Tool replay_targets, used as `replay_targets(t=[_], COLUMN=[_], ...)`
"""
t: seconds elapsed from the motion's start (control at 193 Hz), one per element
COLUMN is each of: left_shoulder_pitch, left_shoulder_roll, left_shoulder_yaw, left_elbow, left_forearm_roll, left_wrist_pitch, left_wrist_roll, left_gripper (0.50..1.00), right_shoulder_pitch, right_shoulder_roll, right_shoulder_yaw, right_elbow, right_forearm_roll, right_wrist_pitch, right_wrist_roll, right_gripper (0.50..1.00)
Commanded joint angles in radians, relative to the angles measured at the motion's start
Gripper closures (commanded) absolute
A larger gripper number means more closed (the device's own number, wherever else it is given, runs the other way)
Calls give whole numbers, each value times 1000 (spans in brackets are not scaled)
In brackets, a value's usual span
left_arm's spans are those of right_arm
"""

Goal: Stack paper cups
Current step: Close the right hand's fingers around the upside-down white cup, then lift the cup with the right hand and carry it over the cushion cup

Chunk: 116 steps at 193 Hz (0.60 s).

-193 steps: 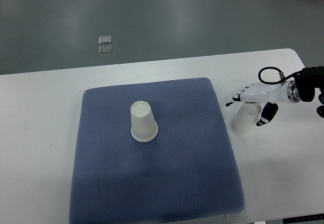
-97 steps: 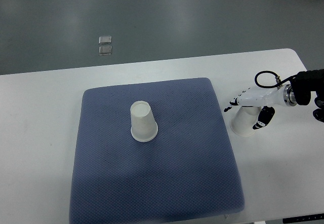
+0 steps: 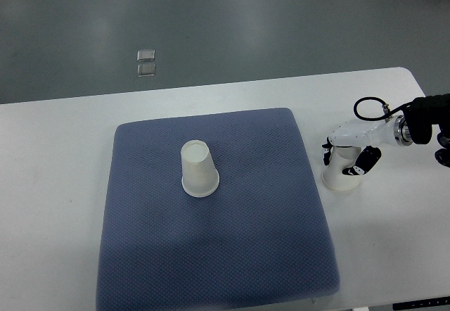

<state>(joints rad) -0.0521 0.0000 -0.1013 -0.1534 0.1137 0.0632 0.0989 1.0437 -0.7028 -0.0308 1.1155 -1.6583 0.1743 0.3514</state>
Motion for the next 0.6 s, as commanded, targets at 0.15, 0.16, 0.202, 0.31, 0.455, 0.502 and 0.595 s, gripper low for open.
replay_targets(t=[0.15, 0.16, 0.202, 0.31, 0.455, 0.502, 0.595], left_shoulder_pitch=[0, 0, 0, 0, 0, 0, 0], left_shoulder_roll=[0, 0, 0, 0, 0, 0, 0], left_shoulder_yaw=[0, 0, 0, 0, 0, 0, 0], left_elbow=[0, 0, 0, 0, 0, 0, 0], left_forearm_roll=[1, 0, 1, 0, 0, 1, 0], left_wrist_pitch=[0, 0, 0, 0, 0, 0, 1], left_wrist_roll=[-2, 1, 1, 1, 1, 1, 1], left_gripper=[500, 500, 500, 500, 500, 500, 500], right_shoulder_pitch=[32, 33, 41, 61, 114, 140, 193], right_shoulder_roll=[-14, -14, -15, -18, -24, -26, -21], right_shoulder_yaw=[2, 2, 2, 2, 3, 3, 5], right_elbow=[7, 7, 9, 14, 33, 41, 53], right_forearm_roll=[8, 9, 11, 12, 17, 17, 18], right_wrist_pitch=[2, 2, 2, 8, 24, 44, 73], right_wrist_roll=[3, 3, 3, 3, 3, 3, 4], right_gripper=[908, 908, 908, 908, 908, 908, 908])
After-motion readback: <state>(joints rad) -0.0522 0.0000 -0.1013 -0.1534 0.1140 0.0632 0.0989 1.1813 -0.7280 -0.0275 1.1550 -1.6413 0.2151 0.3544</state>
